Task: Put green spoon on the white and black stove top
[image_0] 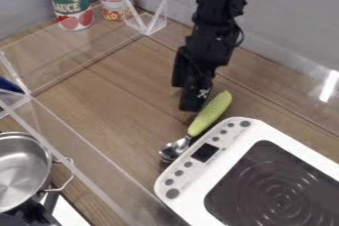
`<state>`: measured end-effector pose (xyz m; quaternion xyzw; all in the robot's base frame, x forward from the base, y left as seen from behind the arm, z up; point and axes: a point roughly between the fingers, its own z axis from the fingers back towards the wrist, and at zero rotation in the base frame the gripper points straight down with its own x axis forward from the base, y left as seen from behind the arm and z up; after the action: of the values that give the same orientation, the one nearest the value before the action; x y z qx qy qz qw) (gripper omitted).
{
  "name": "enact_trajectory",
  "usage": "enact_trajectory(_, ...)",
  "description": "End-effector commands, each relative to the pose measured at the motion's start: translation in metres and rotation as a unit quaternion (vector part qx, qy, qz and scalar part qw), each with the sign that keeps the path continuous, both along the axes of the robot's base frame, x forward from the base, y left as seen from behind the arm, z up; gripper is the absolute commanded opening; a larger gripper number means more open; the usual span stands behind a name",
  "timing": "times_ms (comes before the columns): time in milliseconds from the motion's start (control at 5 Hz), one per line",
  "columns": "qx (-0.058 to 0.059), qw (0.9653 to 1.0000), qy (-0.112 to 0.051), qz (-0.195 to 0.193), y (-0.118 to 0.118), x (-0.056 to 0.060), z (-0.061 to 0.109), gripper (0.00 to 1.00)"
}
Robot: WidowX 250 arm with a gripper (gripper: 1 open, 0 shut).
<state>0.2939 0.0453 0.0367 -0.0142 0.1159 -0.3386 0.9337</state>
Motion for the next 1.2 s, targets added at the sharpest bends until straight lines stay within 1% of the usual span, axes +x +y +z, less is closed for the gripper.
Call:
enact_trajectory(0,0.002,0.9994,-0.026,-0.021,0.002,0.014,0.013,1.0)
enact_trajectory(400,-0.002,0.9996,-0.025,-0.013,0.008,0.026,0.013,1.0)
enact_trajectory(600,-0.003,0.9997,-0.025,-0.008,0.012,0.032,0.015,1.0)
enact_trajectory(1000,-0.004,0.9996,-0.026,0.011,0.027,0.028,0.015,1.0)
